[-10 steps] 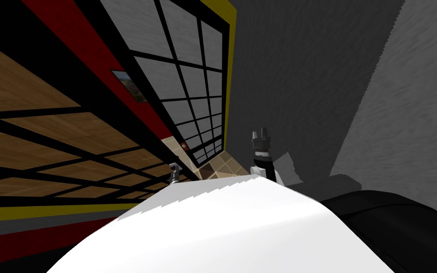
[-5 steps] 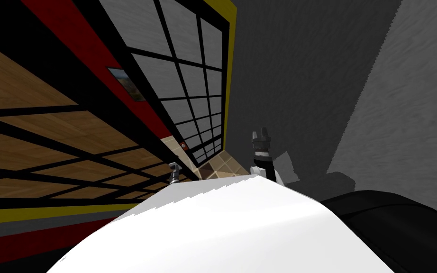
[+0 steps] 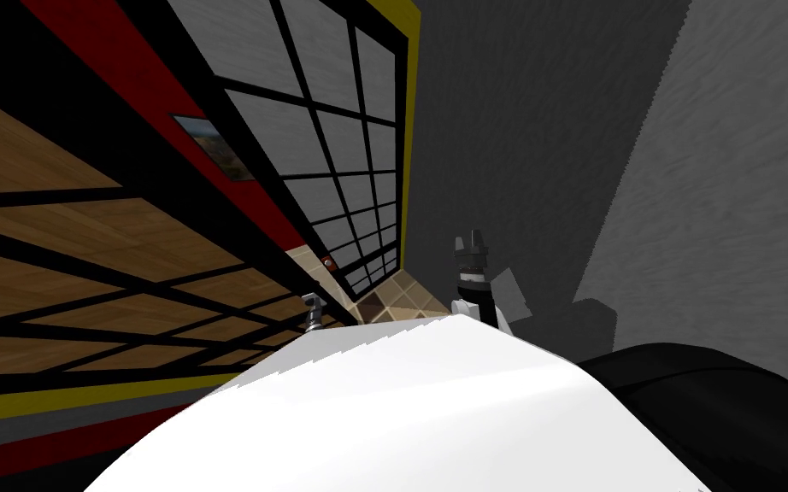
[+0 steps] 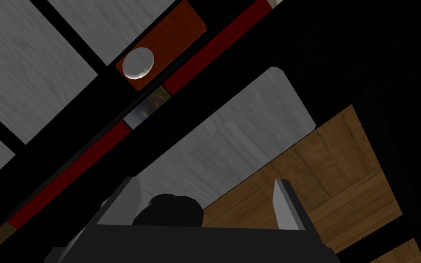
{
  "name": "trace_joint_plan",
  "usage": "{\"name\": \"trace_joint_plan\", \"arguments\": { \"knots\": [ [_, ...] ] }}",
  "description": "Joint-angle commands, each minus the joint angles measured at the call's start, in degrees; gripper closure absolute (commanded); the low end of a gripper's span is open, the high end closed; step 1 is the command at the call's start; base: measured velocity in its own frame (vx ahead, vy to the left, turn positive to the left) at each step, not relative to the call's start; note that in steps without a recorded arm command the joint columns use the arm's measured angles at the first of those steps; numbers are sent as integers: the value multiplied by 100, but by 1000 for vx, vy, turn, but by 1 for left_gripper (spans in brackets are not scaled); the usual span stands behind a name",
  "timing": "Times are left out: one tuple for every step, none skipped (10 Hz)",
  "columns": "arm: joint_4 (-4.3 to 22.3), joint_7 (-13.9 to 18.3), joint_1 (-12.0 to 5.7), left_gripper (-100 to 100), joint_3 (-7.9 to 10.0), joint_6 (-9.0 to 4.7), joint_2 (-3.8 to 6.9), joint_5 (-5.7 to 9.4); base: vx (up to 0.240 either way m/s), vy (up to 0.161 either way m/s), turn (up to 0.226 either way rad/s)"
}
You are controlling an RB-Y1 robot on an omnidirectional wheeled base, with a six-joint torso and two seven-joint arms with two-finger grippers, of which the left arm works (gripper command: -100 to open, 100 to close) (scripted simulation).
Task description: Pull the door open
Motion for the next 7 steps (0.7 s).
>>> {"name": "trace_joint_plan", "arguments": {
  "knots": [
    [286, 208, -145, 100, 155, -191, 262, 97, -39, 9, -23],
    [436, 208, -145, 100, 155, -191, 262, 97, -11, -2, -10],
    [436, 208, -145, 100, 155, -191, 262, 97, -5, 6, 14],
    [436, 208, -145, 100, 155, -191, 262, 97, 2, -6, -10],
    [436, 208, -145, 100, 155, -191, 262, 97, 8, -13, -4],
    [422, 441, -140, 100, 158, -188, 266, 106, -31, 10, -71],
    [407, 602, -134, 100, 161, -184, 271, 117, -47, 29, -119]
  ]
}}
